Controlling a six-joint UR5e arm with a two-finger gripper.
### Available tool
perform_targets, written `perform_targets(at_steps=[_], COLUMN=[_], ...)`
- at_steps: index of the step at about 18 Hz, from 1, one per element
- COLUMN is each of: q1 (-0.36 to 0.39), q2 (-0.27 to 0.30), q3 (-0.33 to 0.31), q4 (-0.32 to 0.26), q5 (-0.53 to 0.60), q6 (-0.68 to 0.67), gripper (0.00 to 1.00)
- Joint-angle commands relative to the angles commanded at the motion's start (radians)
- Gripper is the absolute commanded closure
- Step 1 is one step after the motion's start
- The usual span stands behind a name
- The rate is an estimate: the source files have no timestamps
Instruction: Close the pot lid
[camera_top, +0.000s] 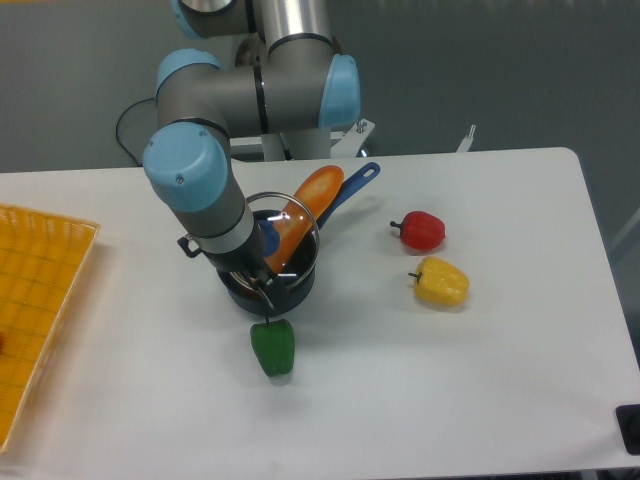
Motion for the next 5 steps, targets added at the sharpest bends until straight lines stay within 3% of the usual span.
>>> perform_targets(at_steps=[5], q1=[0.0], q2=[0.003], q3=[-0.006], q4=[0.0], q5=[-0.009], q6=[0.0], gripper=[0.0])
